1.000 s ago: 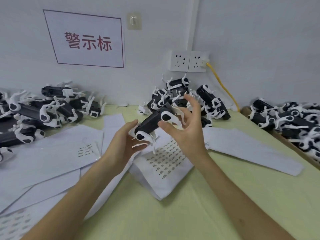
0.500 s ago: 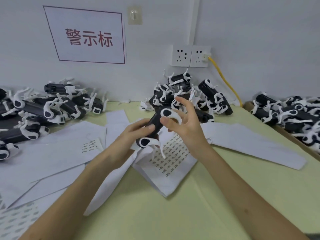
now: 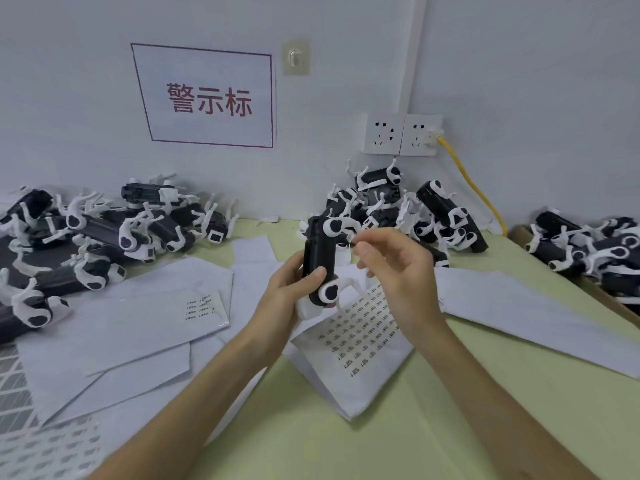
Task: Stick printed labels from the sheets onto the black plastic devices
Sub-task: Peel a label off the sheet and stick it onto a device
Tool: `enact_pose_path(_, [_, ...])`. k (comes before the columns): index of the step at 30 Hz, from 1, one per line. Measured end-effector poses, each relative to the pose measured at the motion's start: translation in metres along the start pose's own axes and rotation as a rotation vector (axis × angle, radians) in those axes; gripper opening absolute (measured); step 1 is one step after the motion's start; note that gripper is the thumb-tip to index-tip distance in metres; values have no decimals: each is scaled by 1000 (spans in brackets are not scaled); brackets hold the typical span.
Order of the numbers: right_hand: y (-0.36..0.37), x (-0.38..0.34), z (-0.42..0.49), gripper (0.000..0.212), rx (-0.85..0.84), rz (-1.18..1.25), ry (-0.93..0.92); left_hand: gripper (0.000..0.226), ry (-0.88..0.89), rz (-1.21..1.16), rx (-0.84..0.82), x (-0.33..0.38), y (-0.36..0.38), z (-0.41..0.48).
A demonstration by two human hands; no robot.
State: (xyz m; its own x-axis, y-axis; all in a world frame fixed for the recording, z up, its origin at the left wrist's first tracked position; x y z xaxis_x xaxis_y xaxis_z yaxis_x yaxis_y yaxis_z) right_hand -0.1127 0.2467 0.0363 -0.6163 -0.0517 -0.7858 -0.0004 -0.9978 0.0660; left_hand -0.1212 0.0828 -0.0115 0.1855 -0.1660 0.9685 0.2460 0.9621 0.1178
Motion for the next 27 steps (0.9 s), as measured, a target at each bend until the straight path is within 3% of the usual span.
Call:
enact_pose_path(13, [9,12,-1,10,-103,5,163,49,27,118,6,-4,1,-2])
enact_pose_path(22, [13,11,-3,8,-143,-20,169,46,75,187,6,-4,2,-1])
enact_pose_path(27, [14,11,-2,11,-151,-56,169,58,99,240,5,-3,4,-3])
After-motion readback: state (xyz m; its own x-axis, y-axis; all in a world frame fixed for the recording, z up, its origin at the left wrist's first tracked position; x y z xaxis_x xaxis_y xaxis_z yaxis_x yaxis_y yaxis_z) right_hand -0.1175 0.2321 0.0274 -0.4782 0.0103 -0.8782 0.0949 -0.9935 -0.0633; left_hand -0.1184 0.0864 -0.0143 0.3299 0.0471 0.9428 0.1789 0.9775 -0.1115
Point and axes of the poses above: each hand's wrist, its own z-axis towards the middle knuckle, its own y-axis out of the palm, x = y × z, the point moved 5 cm from there along z, towards the middle knuckle, and after that the axes turned 8 degrees about z, right-handed, at the moved point
